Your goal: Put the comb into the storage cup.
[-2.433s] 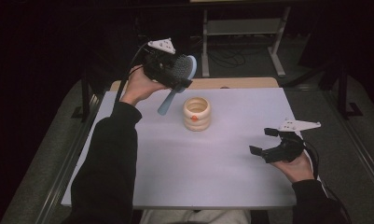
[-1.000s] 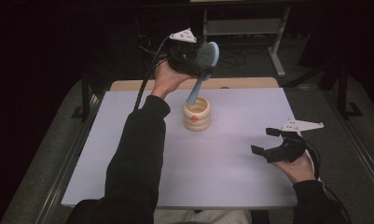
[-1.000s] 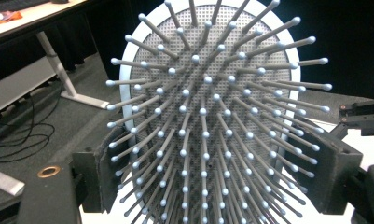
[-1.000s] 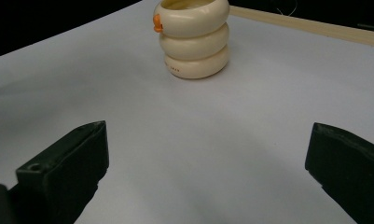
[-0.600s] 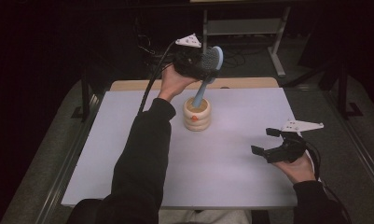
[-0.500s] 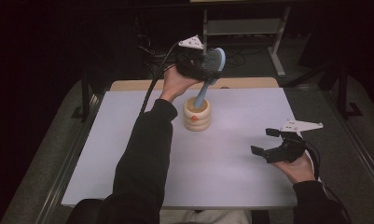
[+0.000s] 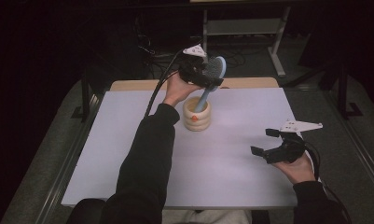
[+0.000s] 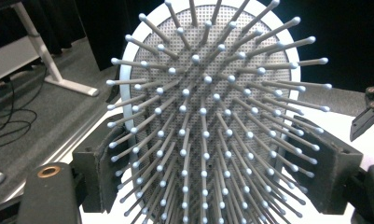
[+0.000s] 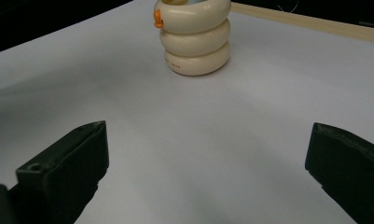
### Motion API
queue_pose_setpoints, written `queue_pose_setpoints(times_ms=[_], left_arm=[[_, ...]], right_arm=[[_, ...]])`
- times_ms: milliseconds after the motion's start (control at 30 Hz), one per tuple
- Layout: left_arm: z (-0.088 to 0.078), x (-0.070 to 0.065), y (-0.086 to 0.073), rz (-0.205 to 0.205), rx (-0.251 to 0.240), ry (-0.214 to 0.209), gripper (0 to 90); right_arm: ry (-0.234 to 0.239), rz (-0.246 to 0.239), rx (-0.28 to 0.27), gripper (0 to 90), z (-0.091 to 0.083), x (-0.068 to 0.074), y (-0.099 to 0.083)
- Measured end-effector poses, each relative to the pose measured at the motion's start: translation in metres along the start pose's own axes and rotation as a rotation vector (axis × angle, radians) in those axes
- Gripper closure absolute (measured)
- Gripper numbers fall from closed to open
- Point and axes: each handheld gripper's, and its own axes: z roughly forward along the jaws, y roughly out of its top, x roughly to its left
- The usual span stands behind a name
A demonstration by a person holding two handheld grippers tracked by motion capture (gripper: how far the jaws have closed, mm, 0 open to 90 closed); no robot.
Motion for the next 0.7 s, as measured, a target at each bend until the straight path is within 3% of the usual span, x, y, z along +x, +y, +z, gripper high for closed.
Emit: queue_pose_setpoints(times_ms=[700], left_arm=[[0.015,0.001,-0.024,-0.012,0.061,-0.015,20.2]], right_arm=[[0.003,-0.01,0.006,0.0,0.002,0.001,0.001]])
